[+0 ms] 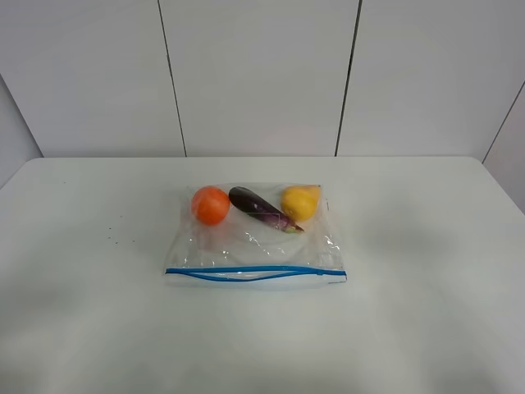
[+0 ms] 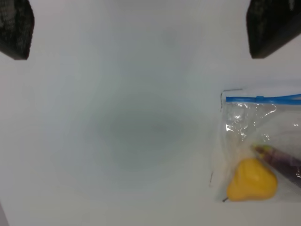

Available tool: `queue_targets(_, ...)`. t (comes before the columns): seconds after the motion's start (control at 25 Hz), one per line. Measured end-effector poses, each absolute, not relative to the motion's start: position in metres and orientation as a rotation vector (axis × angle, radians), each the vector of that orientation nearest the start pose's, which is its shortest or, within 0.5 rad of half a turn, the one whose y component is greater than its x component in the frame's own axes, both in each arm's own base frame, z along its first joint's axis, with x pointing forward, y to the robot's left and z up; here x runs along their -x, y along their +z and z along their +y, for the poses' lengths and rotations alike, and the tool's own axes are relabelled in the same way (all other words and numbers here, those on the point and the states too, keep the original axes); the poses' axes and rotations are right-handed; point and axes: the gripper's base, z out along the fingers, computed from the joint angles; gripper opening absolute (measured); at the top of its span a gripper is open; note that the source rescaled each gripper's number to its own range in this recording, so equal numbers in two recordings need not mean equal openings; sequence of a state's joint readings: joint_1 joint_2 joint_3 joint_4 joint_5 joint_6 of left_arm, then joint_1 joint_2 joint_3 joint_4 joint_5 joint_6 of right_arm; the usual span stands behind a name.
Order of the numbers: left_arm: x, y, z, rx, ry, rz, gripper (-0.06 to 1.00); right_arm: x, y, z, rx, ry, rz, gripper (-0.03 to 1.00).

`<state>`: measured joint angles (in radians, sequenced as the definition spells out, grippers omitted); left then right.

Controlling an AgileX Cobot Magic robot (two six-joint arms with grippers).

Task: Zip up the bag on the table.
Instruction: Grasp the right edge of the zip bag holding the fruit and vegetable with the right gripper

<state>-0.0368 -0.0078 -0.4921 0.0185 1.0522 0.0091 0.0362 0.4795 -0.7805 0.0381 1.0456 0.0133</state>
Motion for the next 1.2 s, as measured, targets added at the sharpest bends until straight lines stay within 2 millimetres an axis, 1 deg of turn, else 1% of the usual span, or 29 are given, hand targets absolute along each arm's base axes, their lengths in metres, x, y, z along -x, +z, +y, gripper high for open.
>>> queue_targets(0.04,0.005,0.276,0.002,-0.046,0.005,2.035,0.99,-0.077,0.354,0.006,0.022,0.081,2.275,1.0)
queue_targets(0.16,0.005,0.276,0.002,-0.046,0.005,2.035,0.99,-0.12,0.363,0.011,0.016,0.123,2.408,1.0)
queue_targets(0.28,0.005,0.276,0.002,-0.046,0.005,2.035,0.99,-0.165,0.357,0.017,0.004,0.198,2.526,1.0)
queue_targets(0.4,0.005,0.276,0.002,-0.046,0.005,2.035,0.99,-0.208,0.332,0.026,0.01,0.303,2.652,1.0)
queue_targets(0.52,0.005,0.276,0.002,-0.046,0.005,2.035,0.99,-0.249,0.294,0.034,0.013,0.411,2.748,1.0)
queue_targets(0.64,0.005,0.276,0.002,-0.046,0.005,2.035,0.99,-0.281,0.259,0.039,0.04,0.481,2.776,1.0)
queue_targets(0.76,0.005,0.276,0.002,-0.046,0.005,2.035,0.99,-0.302,0.227,0.042,0.077,0.513,2.793,1.0)
queue_targets(0.92,0.005,0.276,0.002,-0.046,0.005,2.035,0.99,-0.319,0.188,0.047,0.114,0.584,2.836,1.0)
queue_targets(1.04,0.005,0.276,0.002,-0.046,0.005,2.035,0.99,-0.326,0.167,0.054,0.156,0.702,2.833,1.0)
queue_targets(1.2,0.005,0.276,0.002,-0.046,0.005,2.035,0.99,-0.337,0.148,0.065,0.155,0.895,2.753,1.0)
